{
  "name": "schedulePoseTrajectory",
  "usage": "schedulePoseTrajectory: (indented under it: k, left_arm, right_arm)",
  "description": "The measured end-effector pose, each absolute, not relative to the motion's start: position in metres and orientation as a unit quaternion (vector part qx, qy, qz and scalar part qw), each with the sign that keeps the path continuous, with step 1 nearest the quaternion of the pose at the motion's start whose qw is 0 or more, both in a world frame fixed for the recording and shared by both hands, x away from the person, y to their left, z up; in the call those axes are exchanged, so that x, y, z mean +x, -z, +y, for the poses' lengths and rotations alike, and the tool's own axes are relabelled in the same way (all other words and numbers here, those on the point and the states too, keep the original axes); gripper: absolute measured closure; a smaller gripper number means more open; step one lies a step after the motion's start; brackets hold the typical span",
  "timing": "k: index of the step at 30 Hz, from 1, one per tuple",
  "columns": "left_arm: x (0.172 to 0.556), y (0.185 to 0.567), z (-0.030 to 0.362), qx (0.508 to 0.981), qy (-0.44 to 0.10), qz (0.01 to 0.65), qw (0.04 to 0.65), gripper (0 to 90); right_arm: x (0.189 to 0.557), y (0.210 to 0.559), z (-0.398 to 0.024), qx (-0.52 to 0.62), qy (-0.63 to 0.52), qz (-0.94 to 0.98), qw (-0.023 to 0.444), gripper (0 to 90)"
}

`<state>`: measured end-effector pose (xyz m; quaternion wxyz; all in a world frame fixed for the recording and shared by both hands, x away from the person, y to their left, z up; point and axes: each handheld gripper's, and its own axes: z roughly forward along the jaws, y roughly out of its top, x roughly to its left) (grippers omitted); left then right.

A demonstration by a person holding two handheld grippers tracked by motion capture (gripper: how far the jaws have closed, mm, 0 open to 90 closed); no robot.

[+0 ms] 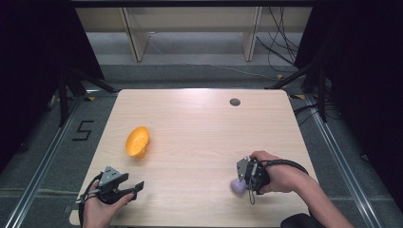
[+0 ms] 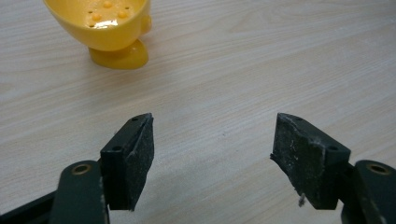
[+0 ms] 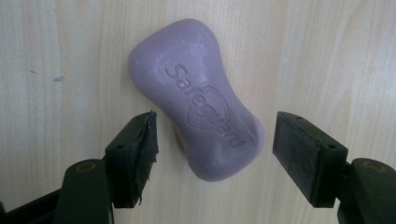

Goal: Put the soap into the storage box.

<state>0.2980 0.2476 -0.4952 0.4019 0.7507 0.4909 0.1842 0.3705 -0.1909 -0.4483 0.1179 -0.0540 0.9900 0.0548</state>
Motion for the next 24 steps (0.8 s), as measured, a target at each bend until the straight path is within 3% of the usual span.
schedulePoseTrajectory:
  k: [3,9,15,24]
  left_arm:
    - [0.298,0.496,0.246,0.748,-0.179,0.495,0.404,28.4]
    - [0.298,0.496,0.245,0.754,-0.181,0.487,0.402,28.2]
    - [0.298,0.496,0.245,0.754,-0.181,0.488,0.400,28.1]
    - [0.298,0.498,0.244,0.756,-0.176,0.489,0.397,28.1]
  right_arm:
    - [0.366,0.451,-0.187,-0.022,-0.043,0.993,0.112,31.4]
    - [0.375,0.458,-0.177,-0.096,-0.038,0.989,0.102,30.3]
    - [0.373,0.465,-0.178,-0.046,-0.022,0.995,0.088,29.4]
    - [0.380,0.471,-0.173,-0.078,-0.016,0.995,0.067,37.5]
